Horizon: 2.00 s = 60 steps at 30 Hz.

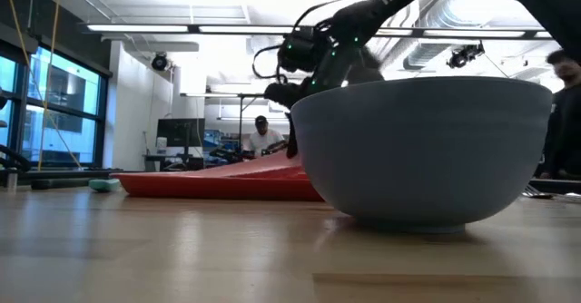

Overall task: Set up tray
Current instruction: Put the pink plate on the tray

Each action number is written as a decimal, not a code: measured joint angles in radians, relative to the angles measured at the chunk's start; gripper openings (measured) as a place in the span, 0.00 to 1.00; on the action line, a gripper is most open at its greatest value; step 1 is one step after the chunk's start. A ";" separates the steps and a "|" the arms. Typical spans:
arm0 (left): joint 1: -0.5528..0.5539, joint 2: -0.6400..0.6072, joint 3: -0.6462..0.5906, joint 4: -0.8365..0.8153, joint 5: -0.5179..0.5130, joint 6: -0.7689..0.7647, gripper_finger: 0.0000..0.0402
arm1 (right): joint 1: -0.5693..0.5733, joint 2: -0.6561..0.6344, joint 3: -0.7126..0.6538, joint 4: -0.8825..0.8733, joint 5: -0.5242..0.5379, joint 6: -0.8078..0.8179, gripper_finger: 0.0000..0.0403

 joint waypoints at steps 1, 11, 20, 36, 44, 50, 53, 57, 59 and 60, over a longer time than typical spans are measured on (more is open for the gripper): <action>0.000 0.000 0.000 0.000 0.000 -0.002 0.38 | 0.005 0.004 0.000 0.015 -0.003 0.003 0.00; 0.000 0.000 0.000 0.000 0.000 -0.012 0.38 | 0.013 0.018 0.082 -0.046 0.047 -0.034 0.00; 0.000 0.000 0.000 0.000 0.000 -0.012 0.38 | -0.006 0.022 0.164 -0.064 0.037 -0.050 0.00; 0.000 0.000 0.000 0.000 0.009 -0.020 0.38 | 0.015 0.135 0.164 -0.023 -0.079 -0.017 0.00; 0.000 0.000 0.000 -0.001 0.009 -0.020 0.38 | 0.003 0.135 0.164 0.018 -0.152 -0.026 0.02; 0.000 0.000 0.000 -0.001 0.010 -0.020 0.38 | 0.004 0.136 0.164 0.093 -0.151 -0.027 0.15; 0.000 0.000 0.000 -0.001 0.010 -0.020 0.38 | 0.004 0.136 0.164 0.104 -0.141 -0.030 0.24; 0.000 0.000 0.000 -0.001 0.010 -0.020 0.38 | -0.006 0.136 0.164 0.110 -0.135 -0.022 0.36; 0.000 0.000 0.000 -0.001 0.010 -0.020 0.38 | -0.011 0.136 0.164 0.111 -0.138 -0.021 0.41; 0.000 0.000 0.000 -0.001 0.011 -0.020 0.38 | -0.015 0.136 0.164 0.113 -0.137 -0.021 0.43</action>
